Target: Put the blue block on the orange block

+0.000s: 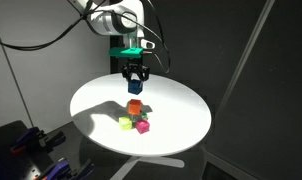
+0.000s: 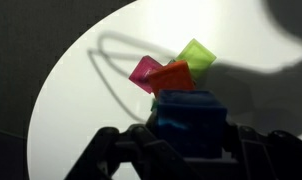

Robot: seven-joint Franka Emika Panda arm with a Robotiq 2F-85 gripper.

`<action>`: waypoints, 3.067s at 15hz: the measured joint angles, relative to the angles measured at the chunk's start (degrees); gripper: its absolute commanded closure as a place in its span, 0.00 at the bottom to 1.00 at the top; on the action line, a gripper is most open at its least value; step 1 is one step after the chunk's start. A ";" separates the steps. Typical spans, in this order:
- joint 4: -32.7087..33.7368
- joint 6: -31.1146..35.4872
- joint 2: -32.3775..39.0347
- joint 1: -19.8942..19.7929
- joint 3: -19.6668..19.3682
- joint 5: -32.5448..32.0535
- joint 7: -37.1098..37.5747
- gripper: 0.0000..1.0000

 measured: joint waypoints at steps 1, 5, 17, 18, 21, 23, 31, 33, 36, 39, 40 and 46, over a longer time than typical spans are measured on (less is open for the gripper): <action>-0.08 0.01 0.00 0.03 0.11 0.00 -0.51 0.70; -0.34 0.15 0.00 0.04 0.26 0.00 -4.35 0.70; -0.58 2.14 0.00 -0.40 0.25 -0.03 -17.53 0.70; -0.59 2.30 0.00 -0.41 0.25 -0.03 -18.33 0.70; -0.78 2.91 0.07 -0.42 0.25 -0.03 -20.37 0.70; -1.09 3.37 0.15 -0.47 0.25 -0.05 -21.18 0.70; -1.66 4.76 1.75 -0.96 0.19 -0.13 -22.26 0.70; -1.73 4.95 2.11 -1.12 0.18 -0.15 -22.29 0.70; -1.96 5.38 2.31 -1.24 0.04 -0.28 -22.30 0.70; -2.18 5.87 2.31 -1.35 -0.12 -0.29 -22.30 0.70; -2.26 5.99 2.32 -1.36 -0.20 -0.29 -22.30 0.70; -2.49 6.09 2.48 -1.37 -0.42 -0.30 -22.30 0.70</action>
